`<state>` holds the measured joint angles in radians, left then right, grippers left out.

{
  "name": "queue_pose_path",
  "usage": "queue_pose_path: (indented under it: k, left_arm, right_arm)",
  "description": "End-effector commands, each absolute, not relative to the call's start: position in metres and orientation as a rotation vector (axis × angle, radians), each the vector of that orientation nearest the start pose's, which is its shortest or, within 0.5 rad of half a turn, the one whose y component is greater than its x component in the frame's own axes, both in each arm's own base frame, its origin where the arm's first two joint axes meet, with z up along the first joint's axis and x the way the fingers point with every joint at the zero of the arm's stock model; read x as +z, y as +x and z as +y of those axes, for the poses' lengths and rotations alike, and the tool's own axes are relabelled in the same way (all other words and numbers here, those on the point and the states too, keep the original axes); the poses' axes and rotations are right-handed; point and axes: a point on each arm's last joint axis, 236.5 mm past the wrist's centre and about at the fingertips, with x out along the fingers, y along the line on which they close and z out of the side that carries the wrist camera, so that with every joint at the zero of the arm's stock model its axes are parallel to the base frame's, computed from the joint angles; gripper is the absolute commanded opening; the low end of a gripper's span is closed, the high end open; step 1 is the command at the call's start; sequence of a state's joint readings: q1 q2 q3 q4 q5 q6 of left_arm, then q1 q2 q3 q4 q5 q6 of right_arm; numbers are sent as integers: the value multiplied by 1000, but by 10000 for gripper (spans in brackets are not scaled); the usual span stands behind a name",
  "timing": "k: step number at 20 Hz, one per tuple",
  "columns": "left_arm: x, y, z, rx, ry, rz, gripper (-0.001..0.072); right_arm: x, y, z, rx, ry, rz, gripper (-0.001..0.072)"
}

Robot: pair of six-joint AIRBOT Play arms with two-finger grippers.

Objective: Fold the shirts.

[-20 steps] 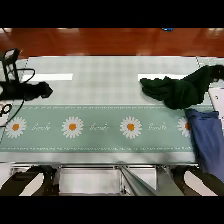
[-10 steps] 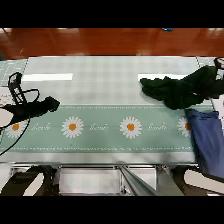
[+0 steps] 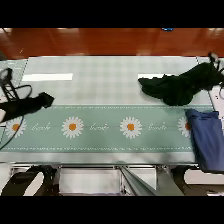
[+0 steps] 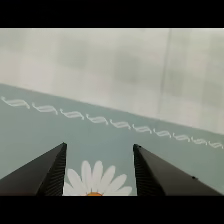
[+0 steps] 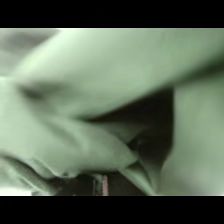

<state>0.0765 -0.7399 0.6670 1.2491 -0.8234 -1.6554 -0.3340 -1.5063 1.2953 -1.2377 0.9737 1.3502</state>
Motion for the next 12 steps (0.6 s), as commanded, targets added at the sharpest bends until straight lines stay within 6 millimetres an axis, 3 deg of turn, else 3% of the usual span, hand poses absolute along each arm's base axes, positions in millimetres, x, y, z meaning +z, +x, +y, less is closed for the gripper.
queue_pose_path:
  k: [1,7,9,12]
  left_arm:
    - [90,325,-7,25,-422,843,508]
    - [143,300,-8,1,-356,723,508]
    - [149,297,-9,-2,-353,702,508]
    - [148,294,-10,-5,-355,709,508]
  right_arm:
    - [85,476,-77,52,288,945,20]
    - [271,481,6,232,106,557,19]
    - [337,469,45,309,48,418,19]
    - [406,438,104,434,-11,265,19]
